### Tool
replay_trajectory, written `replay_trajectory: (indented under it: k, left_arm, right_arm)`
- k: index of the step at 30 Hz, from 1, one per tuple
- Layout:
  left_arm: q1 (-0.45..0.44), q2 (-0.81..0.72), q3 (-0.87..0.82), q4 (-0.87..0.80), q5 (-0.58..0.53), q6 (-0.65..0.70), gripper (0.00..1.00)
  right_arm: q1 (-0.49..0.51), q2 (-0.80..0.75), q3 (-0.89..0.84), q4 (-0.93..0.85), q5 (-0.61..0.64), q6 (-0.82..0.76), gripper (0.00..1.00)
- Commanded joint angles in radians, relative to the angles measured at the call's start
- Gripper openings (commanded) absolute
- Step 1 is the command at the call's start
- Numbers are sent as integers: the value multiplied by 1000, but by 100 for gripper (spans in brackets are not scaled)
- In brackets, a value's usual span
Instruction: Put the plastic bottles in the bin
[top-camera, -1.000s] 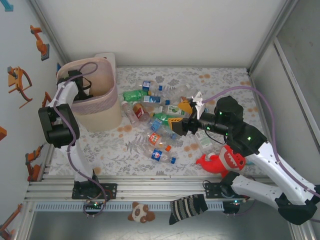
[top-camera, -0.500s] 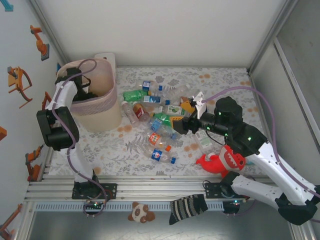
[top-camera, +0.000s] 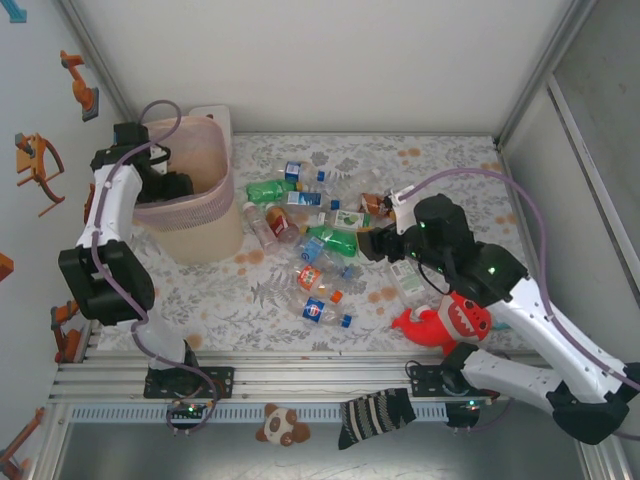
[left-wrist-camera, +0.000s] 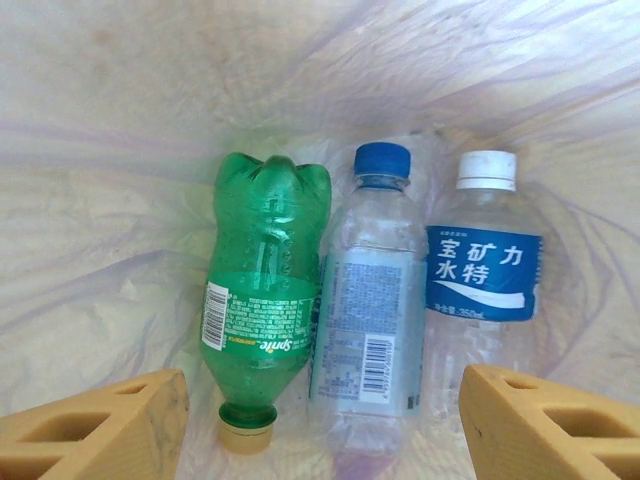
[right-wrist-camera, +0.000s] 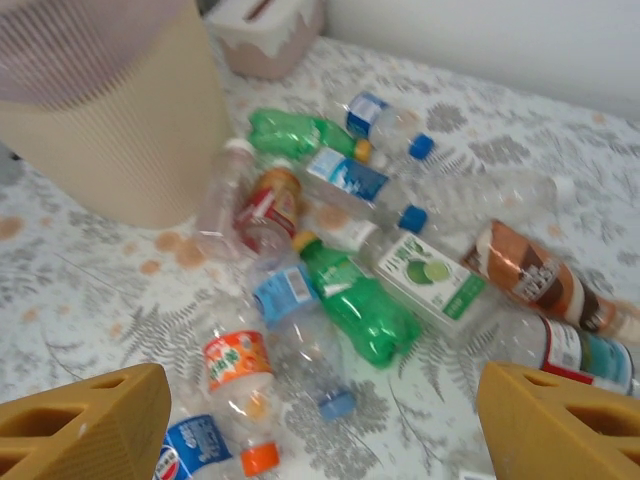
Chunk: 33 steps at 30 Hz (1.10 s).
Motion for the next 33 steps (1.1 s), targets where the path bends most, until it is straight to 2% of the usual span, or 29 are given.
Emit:
replay_trajectory:
  k: [1, 9, 13, 15, 23, 26, 28, 33]
  left_arm:
    - [7, -63, 10, -24, 38, -23, 71]
    - [6, -172, 12, -20, 114, -47, 71]
    - [8, -230, 11, -11, 184, -71, 72]
    - [8, -266, -5, 17, 255, -74, 72]
    - [8, -401, -101, 156, 501, -181, 73]
    - [8, -445, -135, 216, 586, -229, 74]
    - [8, -476, -173, 283, 641, -267, 74]
    - [8, -525, -242, 392, 703, -357, 74]
  right_arm:
    - [-25, 43, 29, -93, 49, 38, 79]
    - [-157, 182, -18, -197, -53, 98, 75]
    - [-211, 204, -94, -204, -74, 114, 75]
    - [-229, 212, -129, -207, -64, 123, 75]
    - [-290, 245, -289, -194, 66, 216, 87]
    - [-290, 260, -329, -165, 63, 241, 89]
    - [-288, 272, -325, -158, 60, 249, 99]
    - [-292, 291, -392, -65, 45, 294, 100]
